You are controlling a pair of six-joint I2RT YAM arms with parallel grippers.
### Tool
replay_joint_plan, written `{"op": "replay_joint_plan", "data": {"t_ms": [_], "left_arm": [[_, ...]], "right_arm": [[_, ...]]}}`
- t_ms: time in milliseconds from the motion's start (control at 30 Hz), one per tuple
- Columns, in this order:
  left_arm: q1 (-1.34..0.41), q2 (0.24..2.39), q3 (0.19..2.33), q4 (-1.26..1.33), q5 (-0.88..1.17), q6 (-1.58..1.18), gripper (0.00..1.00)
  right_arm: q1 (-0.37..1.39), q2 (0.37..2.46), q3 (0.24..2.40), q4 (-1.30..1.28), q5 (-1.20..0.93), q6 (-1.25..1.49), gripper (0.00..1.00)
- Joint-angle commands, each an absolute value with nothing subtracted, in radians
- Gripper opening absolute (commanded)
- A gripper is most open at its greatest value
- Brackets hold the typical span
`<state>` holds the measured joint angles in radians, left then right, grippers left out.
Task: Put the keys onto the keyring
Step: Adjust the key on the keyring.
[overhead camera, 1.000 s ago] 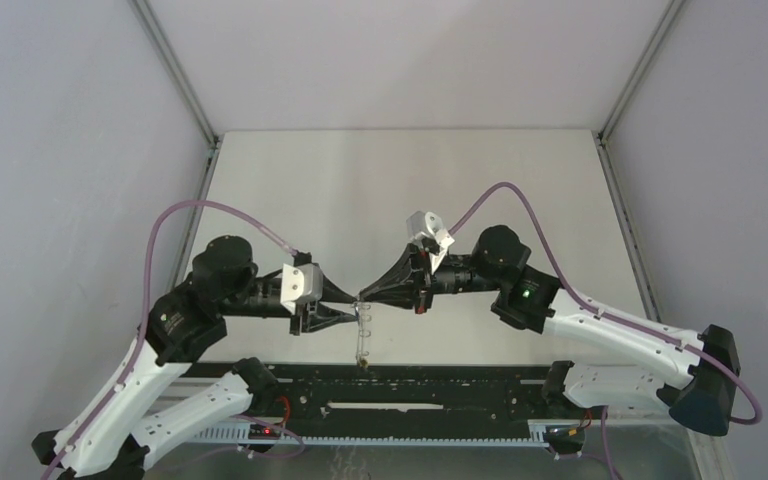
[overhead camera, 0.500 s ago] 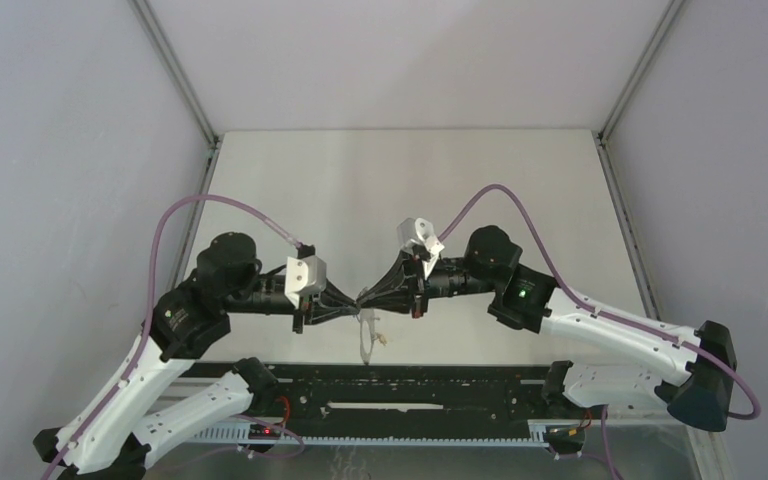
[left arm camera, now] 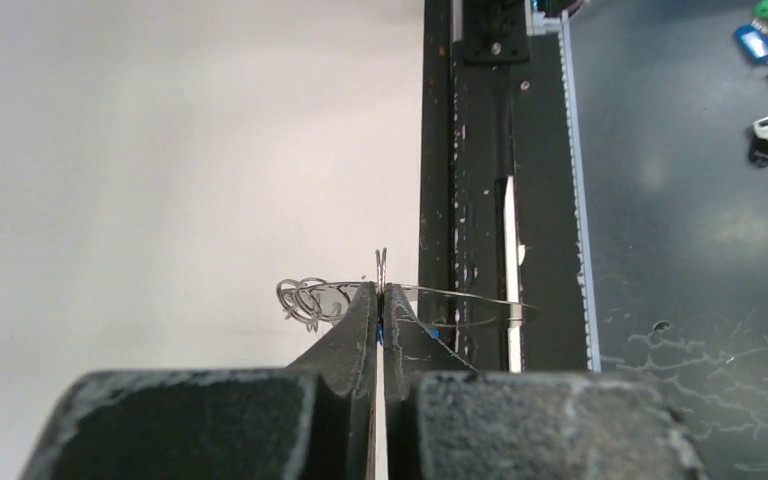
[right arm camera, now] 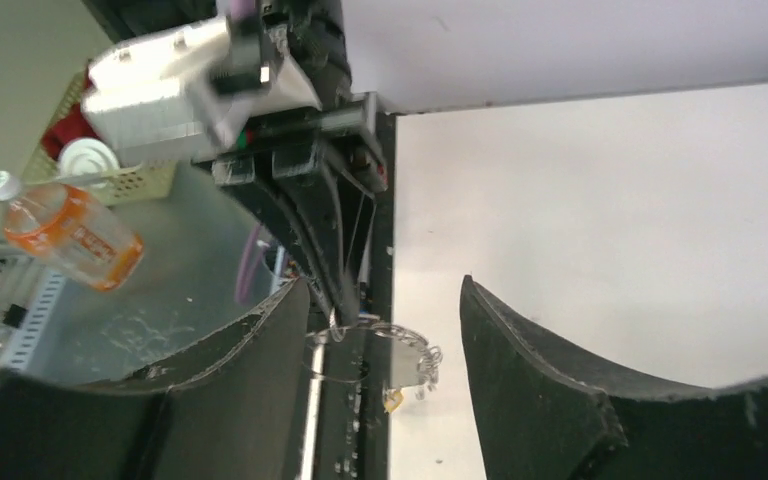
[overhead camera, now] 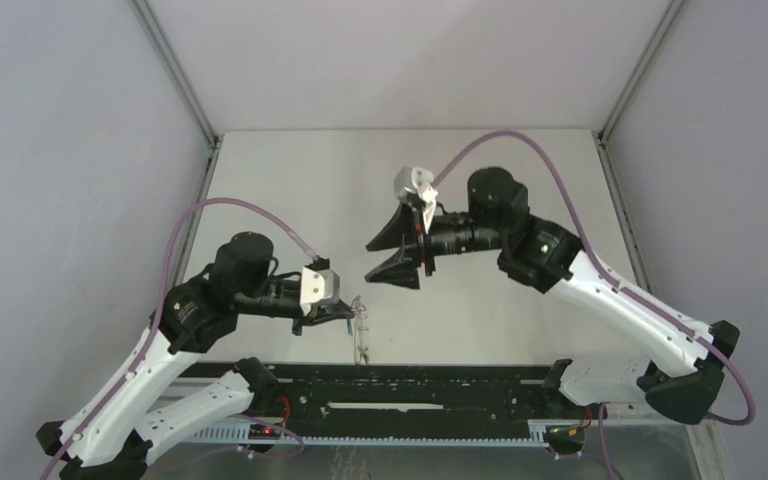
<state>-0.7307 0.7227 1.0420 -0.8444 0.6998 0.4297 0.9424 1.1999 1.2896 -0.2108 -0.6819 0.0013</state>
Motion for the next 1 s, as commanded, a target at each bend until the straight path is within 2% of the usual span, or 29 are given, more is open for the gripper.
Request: {"op": "replay_joint_plan", "data": {"t_ms": [0, 100, 267, 967], "left_arm": [[-0.731, 0.755, 1.117, -0.877, 0.671, 0.539, 0.0], [-0.731, 0.779, 1.144, -0.874, 0.66, 0.552, 0.0], [-0.731, 0.793, 1.159, -0.841, 0.623, 0.577, 0.0], [-0.731, 0.767, 1.18, -0.813, 0.662, 0.542, 0.0]], "right_arm": [[0.935, 1.313, 1.523, -0.647, -0.679, -0.154, 0.66], [0.956, 1.384, 1.615, -0.752, -0.689, -0.192, 0.57], [1.005, 1.454, 1.686, -0.834, -0.696, -0.219, 0.53], [1.031, 1.502, 1.692, -0.765, -0.643, -0.179, 0.33]]}}
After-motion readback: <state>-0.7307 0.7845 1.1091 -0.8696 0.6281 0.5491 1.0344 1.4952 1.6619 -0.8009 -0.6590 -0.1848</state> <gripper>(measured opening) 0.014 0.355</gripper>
